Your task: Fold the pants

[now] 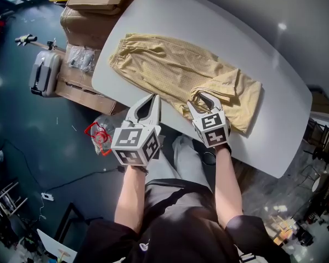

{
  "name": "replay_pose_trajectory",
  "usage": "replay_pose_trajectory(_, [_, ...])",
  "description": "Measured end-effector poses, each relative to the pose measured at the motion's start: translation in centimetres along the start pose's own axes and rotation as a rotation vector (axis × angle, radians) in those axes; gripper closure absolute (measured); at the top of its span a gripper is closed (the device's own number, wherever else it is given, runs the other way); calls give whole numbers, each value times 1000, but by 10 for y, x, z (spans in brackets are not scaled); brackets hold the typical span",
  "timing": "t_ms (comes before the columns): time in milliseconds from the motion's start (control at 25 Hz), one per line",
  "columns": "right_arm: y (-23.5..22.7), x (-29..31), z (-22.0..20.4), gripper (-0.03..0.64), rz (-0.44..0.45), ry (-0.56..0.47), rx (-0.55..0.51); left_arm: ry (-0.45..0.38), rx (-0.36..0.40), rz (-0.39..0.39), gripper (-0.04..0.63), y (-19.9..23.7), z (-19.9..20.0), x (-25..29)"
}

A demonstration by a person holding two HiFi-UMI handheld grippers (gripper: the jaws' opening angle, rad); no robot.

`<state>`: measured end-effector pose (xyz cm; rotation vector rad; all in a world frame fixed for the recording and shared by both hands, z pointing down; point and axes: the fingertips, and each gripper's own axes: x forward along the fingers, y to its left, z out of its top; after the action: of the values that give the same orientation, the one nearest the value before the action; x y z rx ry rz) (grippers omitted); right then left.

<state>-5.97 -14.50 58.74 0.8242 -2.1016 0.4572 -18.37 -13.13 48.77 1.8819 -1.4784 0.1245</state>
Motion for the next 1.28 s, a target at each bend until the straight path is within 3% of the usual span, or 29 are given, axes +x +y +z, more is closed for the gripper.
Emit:
replay_pose_trajectory(600, [-107, -46, -60, 428, -259, 23, 187, 52, 47, -74, 592, -41, -4, 34])
replay_pose_trajectory(960, [-129, -43, -55, 394, -235, -32, 187, 73, 50, -80, 592, -55, -10, 50])
replay_pose_trajectory(1200, [-139, -45, -47, 574, -252, -106, 257, 80, 45, -79, 592, -52, -15, 53])
replay_pose_trajectory(1280, [-140, -47, -38, 591, -264, -130, 259, 80, 40, -73, 592, -49, -16, 52])
